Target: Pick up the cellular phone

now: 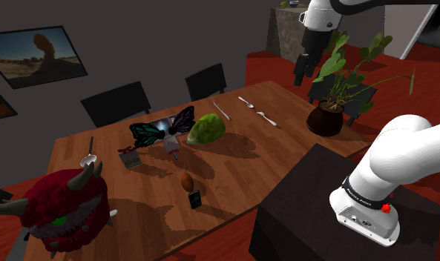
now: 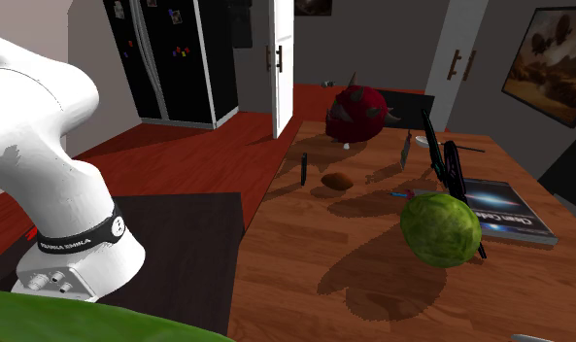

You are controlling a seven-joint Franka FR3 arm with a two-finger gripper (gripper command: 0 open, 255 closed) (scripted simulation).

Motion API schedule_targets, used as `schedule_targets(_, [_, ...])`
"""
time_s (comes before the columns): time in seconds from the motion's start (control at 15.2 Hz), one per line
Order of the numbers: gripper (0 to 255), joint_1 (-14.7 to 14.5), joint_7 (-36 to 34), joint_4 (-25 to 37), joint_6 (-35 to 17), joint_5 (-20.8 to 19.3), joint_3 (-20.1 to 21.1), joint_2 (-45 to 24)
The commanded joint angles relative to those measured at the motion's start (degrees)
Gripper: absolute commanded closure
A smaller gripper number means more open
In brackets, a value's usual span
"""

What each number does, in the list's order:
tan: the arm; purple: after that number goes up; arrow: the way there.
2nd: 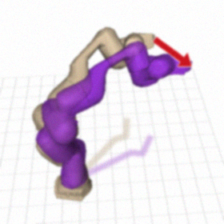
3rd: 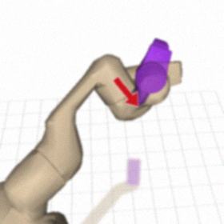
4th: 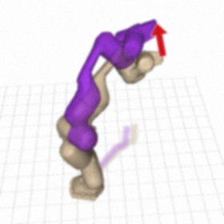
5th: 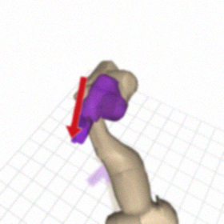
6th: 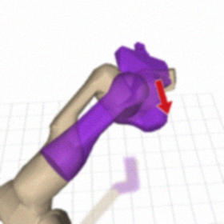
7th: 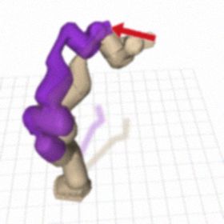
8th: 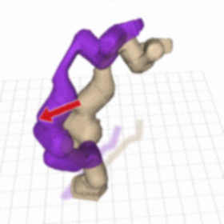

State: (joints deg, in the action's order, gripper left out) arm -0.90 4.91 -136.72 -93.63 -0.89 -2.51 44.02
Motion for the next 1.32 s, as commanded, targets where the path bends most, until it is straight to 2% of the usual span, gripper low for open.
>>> schedule_targets(0.0, [0, 0.0, 0.0, 0.0, 0.0, 0.0, 0.0, 0.0])
schedule_targets(0.66, [0, -4.22, -9.3, -5.83, -13.73, 5.96, 8.77, -9.0])
schedule_targets(1.25, [0, -7.32, -17.55, -4.91, -26.47, 8.94, 16.55, -23.24])
